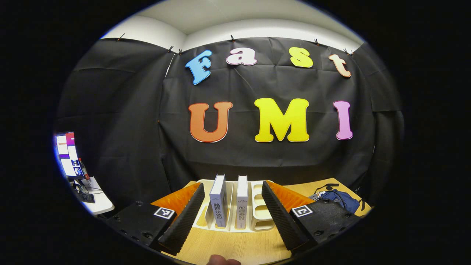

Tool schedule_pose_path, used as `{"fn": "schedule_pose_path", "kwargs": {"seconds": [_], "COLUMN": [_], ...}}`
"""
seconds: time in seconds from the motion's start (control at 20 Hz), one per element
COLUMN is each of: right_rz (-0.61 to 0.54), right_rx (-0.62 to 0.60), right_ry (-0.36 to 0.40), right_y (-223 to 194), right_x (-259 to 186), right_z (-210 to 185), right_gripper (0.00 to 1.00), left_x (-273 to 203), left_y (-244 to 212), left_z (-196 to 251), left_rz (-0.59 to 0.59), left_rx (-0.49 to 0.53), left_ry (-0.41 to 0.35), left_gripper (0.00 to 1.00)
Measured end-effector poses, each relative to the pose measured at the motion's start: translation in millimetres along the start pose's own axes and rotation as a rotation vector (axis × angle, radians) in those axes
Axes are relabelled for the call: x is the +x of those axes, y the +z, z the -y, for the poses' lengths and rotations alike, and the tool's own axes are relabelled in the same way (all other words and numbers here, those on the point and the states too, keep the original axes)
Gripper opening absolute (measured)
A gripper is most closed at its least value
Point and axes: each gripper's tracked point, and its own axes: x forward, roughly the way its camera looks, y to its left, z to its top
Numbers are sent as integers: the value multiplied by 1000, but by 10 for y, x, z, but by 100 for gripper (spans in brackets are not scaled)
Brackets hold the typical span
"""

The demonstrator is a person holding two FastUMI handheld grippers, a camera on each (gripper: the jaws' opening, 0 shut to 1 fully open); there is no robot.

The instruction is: Open the schoolbag, grab two books from the bookshelf and put them into the schoolbag.

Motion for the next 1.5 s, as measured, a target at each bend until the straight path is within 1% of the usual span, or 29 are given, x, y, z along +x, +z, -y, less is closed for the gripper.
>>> {"fn": "schedule_pose_path", "kwargs": {"seconds": [0.05,0.1,0.2,0.35,0.6,0.65,0.75,0.85,0.95,1.0,1.05,1.15,1.25,1.5], "right_rz": [-1,-2,12,19,-15,-24,-37,-46,-32,-27,-13,-8,24,94], "right_rx": [-5,-5,15,4,23,30,34,57,68,73,90,60,46,75], "right_ry": [14,33,65,81,124,137,140,154,168,143,167,174,181,186], "right_y": [-1,-11,53,119,52,18,-43,-79,-52,-32,-25,36,156,403], "right_x": [-35,-83,-188,-326,-265,-267,-233,-272,-322,-346,-362,-520,-709,-1185], "right_z": [20,43,114,180,132,105,90,83,126,209,194,289,415,989], "right_gripper": [5,3,3,3,3,8,14,14,14,14,1,1,0,1], "left_x": [3,9,29,64,97,103,102,93,93,94,102,122,165,285], "left_y": [-11,-24,-62,-97,-148,-152,-166,-182,-215,-225,-237,-225,-255,-369], "left_z": [2,12,32,47,77,80,79,60,60,66,82,103,143,238], "left_rz": [-1,-3,-12,-21,-37,-38,-43,-48,-55,-61,-66,-64,-73,-114], "left_rx": [-1,-1,-2,-11,-27,-23,-17,-17,-22,-24,-26,-29,-28,-53], "left_ry": [-1,-1,-8,-16,-25,-26,-26,-24,-24,-24,-27,-29,-39,-74], "left_gripper": [99,99,99,99,99,99,99,99,99,99,99,99,99,99]}}
